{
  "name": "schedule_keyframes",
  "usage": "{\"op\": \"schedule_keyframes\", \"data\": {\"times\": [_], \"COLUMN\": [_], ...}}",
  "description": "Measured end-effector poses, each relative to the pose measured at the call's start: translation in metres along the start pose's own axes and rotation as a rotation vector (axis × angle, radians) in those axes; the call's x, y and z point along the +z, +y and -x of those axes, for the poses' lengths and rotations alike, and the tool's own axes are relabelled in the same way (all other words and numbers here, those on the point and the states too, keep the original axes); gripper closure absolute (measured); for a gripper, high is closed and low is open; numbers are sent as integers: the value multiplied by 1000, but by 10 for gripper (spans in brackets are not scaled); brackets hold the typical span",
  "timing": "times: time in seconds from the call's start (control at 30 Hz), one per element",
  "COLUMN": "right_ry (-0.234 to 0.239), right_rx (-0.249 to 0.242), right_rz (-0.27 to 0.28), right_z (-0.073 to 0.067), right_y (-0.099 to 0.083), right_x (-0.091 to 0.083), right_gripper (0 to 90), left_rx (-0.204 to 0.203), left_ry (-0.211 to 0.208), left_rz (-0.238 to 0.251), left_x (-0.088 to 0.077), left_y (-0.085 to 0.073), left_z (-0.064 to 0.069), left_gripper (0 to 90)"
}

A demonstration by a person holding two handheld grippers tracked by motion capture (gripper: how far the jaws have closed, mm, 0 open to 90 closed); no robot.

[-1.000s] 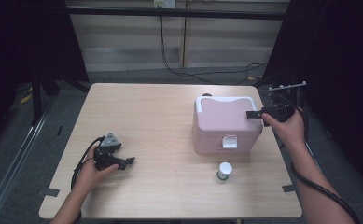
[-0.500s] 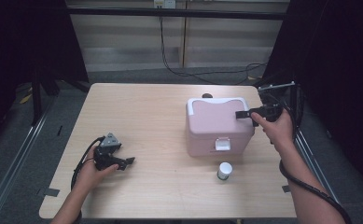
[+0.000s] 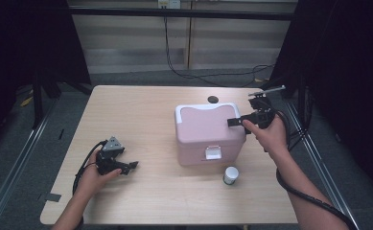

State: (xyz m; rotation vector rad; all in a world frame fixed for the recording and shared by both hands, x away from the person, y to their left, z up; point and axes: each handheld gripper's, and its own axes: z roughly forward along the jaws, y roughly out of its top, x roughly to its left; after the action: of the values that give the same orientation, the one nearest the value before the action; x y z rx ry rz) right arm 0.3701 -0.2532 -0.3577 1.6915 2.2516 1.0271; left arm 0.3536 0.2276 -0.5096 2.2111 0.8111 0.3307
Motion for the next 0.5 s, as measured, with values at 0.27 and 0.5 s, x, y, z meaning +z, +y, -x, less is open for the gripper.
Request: {"op": "schedule_keyframes", "data": {"times": [0.27,0.5], "right_ry": [13,44], "right_rx": [-33,-61], "right_rz": [-30,-51], "right_z": [-17,-33], "right_y": [-5,-10], "right_x": [-2,-2], "right_gripper": [333,335], "left_rx": [-9,-9], "left_ry": [-4,-4], "left_rz": [4,4], "left_x": [0,0], "left_y": [-1,-1], "left_z": [0,0], "left_gripper": [151,150]}}
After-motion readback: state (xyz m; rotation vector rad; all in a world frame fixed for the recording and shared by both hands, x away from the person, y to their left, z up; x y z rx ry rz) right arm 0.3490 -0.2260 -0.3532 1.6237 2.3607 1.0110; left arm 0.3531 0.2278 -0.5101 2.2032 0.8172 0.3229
